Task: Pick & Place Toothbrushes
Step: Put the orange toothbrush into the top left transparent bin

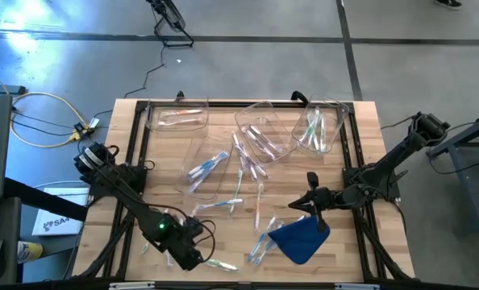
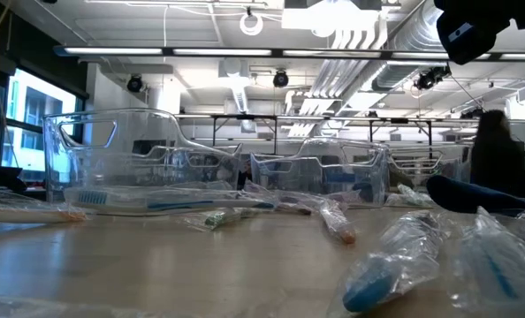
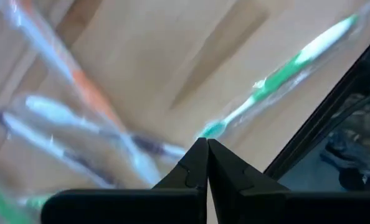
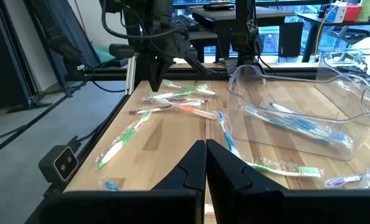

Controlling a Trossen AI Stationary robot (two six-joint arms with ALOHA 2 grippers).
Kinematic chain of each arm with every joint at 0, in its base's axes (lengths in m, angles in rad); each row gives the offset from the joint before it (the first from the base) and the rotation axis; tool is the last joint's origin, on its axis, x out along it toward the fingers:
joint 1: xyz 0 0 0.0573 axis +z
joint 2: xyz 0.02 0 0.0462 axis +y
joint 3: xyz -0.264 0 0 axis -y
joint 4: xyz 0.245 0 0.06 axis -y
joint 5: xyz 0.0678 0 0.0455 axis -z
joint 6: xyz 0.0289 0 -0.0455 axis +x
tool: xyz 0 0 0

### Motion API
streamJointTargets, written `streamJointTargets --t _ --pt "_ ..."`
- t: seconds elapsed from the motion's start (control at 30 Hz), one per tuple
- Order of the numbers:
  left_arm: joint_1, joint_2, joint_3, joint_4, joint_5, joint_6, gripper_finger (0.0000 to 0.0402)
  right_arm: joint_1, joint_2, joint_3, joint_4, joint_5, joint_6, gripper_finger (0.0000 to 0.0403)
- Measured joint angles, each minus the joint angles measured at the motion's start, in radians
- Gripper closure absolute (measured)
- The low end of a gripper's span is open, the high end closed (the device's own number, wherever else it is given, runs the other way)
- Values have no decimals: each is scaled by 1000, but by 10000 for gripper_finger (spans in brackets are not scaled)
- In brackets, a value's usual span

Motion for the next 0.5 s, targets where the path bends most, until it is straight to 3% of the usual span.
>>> streamJointTargets --t 0.1,0.4,0.5 --pt "1 0 0 -9 64 -18 399 0 0 0 0 0 0 399" --pt "2 0 0 -51 76 -27 399 0 0 0 -39 0 6 399" --pt "2 2 0 -158 76 -143 399 0 0 0 -50 0 29 399"
